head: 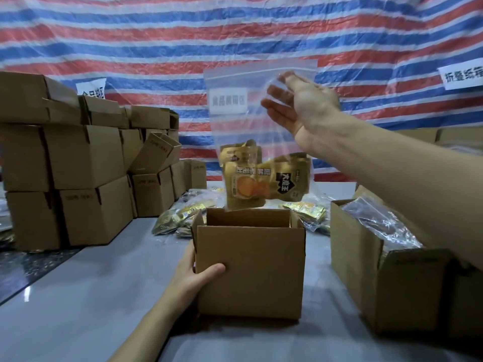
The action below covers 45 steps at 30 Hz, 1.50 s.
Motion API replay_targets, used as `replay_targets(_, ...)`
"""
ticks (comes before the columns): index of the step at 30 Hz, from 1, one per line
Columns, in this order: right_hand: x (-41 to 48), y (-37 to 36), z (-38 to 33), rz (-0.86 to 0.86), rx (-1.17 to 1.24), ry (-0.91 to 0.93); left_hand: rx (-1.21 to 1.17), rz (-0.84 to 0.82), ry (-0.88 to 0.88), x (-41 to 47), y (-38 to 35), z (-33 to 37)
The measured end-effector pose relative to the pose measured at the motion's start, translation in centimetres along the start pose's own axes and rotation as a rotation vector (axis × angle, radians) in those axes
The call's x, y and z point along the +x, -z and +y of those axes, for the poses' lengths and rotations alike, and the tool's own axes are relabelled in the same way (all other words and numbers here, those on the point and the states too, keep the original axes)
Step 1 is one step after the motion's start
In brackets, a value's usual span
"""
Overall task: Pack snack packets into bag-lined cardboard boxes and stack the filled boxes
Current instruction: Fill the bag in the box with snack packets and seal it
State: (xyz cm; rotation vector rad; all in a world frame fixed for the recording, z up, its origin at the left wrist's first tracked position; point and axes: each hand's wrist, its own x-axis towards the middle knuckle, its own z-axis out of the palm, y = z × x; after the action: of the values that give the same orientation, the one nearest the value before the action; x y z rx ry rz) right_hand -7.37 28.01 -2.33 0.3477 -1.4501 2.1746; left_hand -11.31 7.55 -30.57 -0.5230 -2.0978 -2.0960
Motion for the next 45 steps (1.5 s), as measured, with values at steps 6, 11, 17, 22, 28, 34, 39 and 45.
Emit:
replay_targets(6,-1.3,-0.3,2.6,0.010,0.070,-0.102,-0.001,-0.006,0.011,-0.1,-0.1,0.2)
replay_targets(11,-2.0,1.9,4.7,0.091,0.057,-0.186,0.010,0.000,0.011,-0.1,-0.1,0.0)
replay_targets(17,-4.1,4.1,6.4,-0.070,-0.257,-0.287,0.000,0.002,0.008,-0.1,-0.4,-0.2)
replay_targets(22,-4.8,5.6,6.5,-0.429,-1.095,-0.132,-0.008,0.015,0.001,0.0,-0.3,-0.3)
replay_targets(28,-3.6,6.9,4.6,-0.535,-1.226,-0.067,-0.005,0.009,0.007,-0.1,-0.3,-0.2)
replay_targets(34,-3.3,7.9,5.4,-0.668,-0.913,-0.362,-0.003,0.009,-0.004,-0.3,-0.4,0.0)
replay_targets(39,-2.6,8.5,6.4,-0.402,-0.538,-0.573,0.010,-0.010,-0.001,-0.3,-0.4,0.1)
replay_targets(45,-2.1,8.4,8.4,-0.387,-1.152,-0.169,0.007,-0.016,-0.004,-0.3,-0.5,0.0)
